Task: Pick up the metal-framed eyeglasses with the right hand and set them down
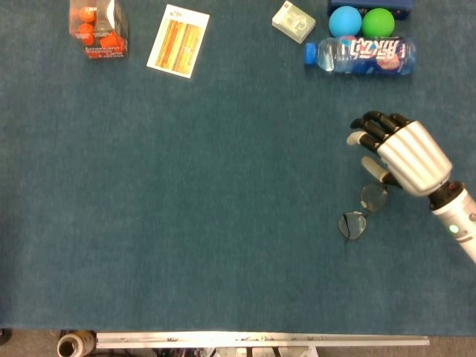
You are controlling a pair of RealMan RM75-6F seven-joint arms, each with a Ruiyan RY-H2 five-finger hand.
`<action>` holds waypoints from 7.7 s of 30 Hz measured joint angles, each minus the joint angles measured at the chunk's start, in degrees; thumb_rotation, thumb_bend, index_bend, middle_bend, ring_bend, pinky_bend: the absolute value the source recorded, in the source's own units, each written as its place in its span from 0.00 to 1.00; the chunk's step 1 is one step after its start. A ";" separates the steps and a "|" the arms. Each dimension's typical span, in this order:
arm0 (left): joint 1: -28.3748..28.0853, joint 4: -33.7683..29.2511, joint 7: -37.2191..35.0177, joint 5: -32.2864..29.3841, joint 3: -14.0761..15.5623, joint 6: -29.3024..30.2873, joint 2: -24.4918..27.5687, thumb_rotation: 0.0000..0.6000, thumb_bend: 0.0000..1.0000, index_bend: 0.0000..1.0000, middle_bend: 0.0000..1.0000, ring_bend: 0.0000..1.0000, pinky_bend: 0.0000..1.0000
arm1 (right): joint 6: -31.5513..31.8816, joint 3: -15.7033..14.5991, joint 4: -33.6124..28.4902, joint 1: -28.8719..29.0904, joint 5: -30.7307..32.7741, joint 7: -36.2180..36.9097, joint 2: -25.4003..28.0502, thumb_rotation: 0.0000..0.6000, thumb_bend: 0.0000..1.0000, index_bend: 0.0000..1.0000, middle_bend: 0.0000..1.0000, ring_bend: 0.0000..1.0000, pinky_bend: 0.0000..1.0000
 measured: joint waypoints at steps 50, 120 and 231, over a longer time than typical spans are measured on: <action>0.11 -0.67 0.52 -0.38 -0.11 -0.19 -0.10 1.00 0.04 0.49 0.47 0.48 0.63 | 0.07 -4.16 -9.47 -2.20 -2.84 -3.88 5.30 1.00 0.32 0.41 0.34 0.26 0.47; -0.23 -1.66 1.89 0.11 -0.27 -0.42 0.24 1.00 0.04 0.49 0.48 0.48 0.63 | 5.16 -4.45 -3.49 -3.86 -4.48 -0.95 3.06 1.00 0.32 0.41 0.34 0.26 0.47; -1.23 -6.19 7.01 -1.82 -0.03 -1.76 1.16 1.00 0.04 0.49 0.48 0.48 0.63 | 9.23 -9.65 8.89 4.36 -14.03 15.39 0.65 1.00 0.31 0.41 0.36 0.26 0.47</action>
